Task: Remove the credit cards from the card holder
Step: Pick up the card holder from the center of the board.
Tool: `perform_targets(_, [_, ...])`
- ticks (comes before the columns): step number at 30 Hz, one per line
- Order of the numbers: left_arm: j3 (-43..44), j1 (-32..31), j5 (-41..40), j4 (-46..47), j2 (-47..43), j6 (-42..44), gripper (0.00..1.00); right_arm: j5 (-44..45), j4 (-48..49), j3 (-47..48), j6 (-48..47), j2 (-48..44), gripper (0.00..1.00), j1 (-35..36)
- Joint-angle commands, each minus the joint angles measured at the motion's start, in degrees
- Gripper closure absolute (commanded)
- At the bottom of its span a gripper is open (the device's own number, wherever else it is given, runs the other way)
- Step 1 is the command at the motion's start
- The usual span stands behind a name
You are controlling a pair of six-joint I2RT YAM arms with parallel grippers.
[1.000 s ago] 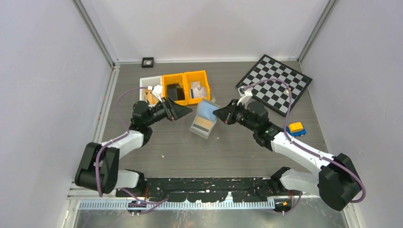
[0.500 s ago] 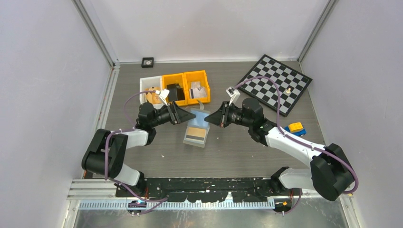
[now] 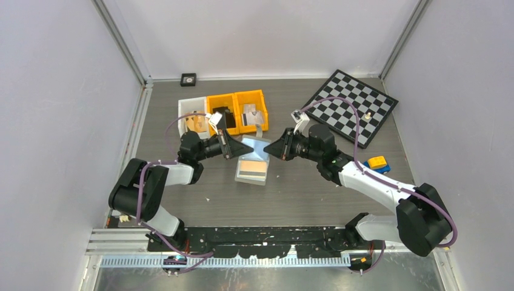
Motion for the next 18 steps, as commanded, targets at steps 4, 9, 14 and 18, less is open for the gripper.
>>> perform_targets(4, [1.2,-0.5,-0.1,4.1,-0.7,0.5,1.00,5.0,1.0,2.0,-0.5,-0.3,0.51,0.2])
perform_targets(9, [-2.4,2.2,-5.0,4.8,-4.2,0.6,1.00,7.2,2.3,0.9,1.0,1.0,0.13,0.2])
perform_targets(14, [-6.4,3.0,-12.2,4.4,-11.2,1.5,1.00,1.8,8.7,0.9,4.3,7.0,0.11,0.4])
perform_targets(18, [-9.0,3.0,-18.6,1.6,-16.8,2.6,1.00,-3.0,14.2,1.2,5.0,10.8,0.10,2.3])
